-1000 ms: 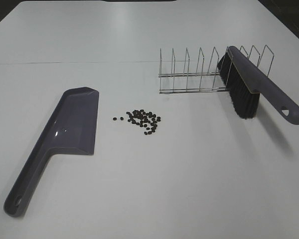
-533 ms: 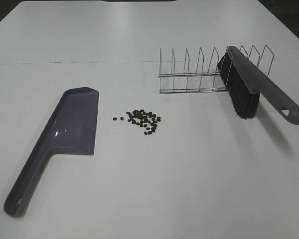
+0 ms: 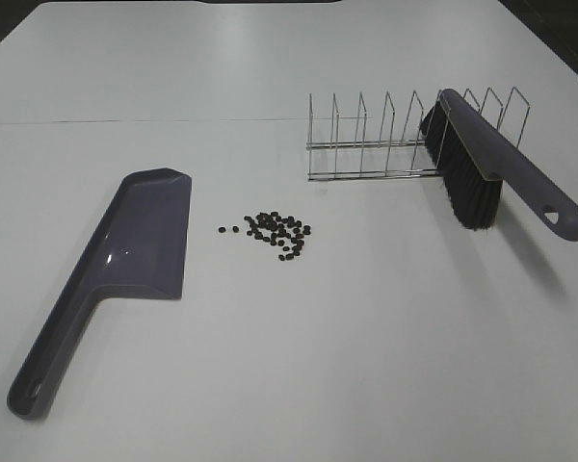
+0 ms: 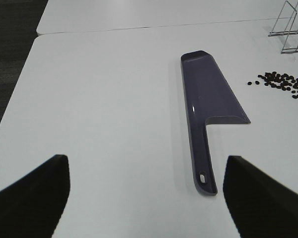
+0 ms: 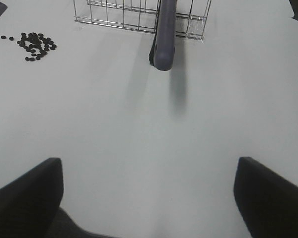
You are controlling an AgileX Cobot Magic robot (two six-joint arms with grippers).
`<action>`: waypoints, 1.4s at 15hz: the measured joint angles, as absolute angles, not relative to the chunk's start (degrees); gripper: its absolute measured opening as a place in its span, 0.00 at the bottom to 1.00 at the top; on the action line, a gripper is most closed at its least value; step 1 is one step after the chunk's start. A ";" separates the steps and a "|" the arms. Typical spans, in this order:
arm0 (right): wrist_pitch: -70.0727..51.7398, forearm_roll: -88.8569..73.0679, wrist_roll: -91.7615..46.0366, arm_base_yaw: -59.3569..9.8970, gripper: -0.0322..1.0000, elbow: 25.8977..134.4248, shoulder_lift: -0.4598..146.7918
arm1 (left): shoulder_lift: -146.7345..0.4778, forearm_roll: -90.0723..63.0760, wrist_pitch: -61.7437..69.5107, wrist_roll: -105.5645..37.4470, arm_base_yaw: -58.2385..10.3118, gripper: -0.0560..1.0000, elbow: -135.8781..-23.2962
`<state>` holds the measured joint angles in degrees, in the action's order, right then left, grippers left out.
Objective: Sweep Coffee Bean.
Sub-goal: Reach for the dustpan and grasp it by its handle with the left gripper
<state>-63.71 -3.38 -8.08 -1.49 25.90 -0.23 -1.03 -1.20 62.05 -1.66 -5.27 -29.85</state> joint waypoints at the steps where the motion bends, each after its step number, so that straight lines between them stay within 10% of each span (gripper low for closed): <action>1: -63.71 -3.38 -8.08 -1.49 0.82 25.90 -0.23 | -1.43 -1.20 62.05 -1.66 -5.27 0.79 -29.85; 21: -63.71 -3.38 -8.08 -1.49 0.80 25.90 -0.23 | -25.32 -1.20 61.99 -1.66 -5.27 0.79 -29.79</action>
